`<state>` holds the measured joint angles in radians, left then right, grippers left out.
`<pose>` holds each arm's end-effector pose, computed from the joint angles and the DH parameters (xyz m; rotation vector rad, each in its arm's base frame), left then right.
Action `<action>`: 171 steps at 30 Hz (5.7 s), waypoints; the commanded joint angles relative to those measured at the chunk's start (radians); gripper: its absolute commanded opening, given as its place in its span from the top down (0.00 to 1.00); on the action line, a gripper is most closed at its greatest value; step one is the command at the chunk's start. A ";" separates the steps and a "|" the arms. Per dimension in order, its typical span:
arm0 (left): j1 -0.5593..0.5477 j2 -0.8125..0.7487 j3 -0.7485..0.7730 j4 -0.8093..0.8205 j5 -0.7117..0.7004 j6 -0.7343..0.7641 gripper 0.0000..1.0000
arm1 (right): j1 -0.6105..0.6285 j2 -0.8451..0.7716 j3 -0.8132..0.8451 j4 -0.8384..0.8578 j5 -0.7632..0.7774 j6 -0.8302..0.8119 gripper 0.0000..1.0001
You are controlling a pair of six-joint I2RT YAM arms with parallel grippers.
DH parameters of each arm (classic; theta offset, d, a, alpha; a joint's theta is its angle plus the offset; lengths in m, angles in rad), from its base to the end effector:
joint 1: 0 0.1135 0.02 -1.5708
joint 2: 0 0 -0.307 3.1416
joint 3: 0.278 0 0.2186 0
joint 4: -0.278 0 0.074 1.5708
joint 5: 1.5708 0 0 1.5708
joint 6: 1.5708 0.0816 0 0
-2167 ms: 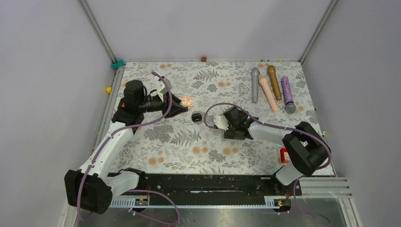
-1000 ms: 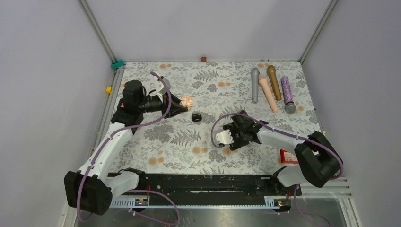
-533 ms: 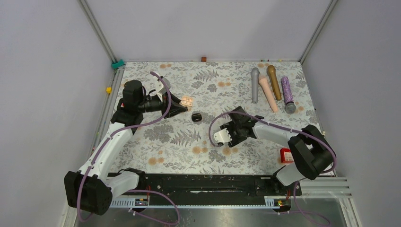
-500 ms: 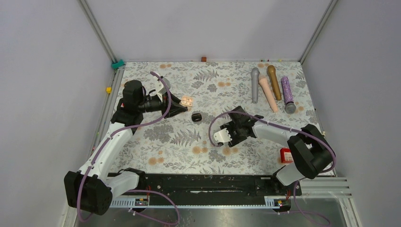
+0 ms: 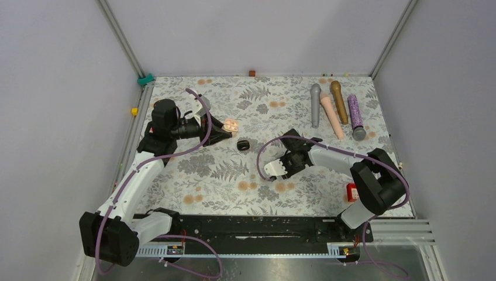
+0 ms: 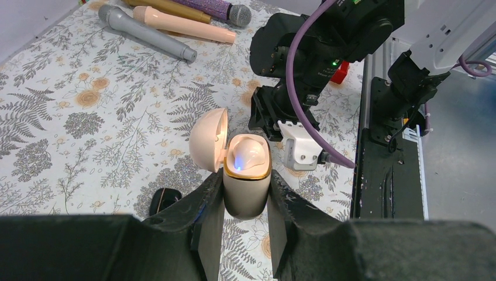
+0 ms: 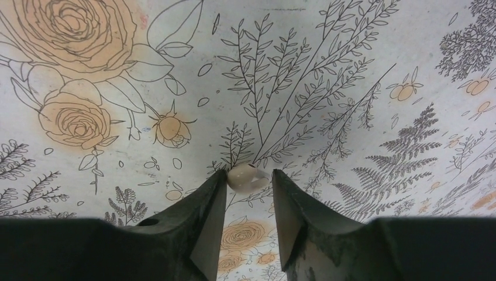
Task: Insert the wireless bluetooth earbuds into the charging case
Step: Pick up the earbud from the center of the board, then place the earbud in the charging case.
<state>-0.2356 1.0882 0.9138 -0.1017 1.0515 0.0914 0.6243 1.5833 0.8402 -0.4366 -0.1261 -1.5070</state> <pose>0.1829 -0.1168 0.3768 0.9975 1.5329 -1.0605 0.2198 0.1710 0.1792 -2.4091 1.2932 -0.0753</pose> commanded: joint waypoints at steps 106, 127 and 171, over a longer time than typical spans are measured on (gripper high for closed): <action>-0.293 0.183 -0.030 0.054 0.360 0.166 1.00 | -0.091 -0.485 -0.111 0.909 -1.130 1.514 0.76; -0.299 0.178 -0.027 0.054 0.357 0.157 1.00 | -0.052 -0.473 -0.061 0.692 -1.090 1.314 0.76; -0.301 0.167 -0.032 0.054 0.377 0.165 1.00 | -0.020 -0.494 0.077 0.367 -0.972 1.096 0.55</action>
<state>-0.5312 1.2762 0.8742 -0.0956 1.3712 0.2367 0.6006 1.1038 0.8730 -0.0334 -1.1175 -0.3786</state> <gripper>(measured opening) 0.291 0.442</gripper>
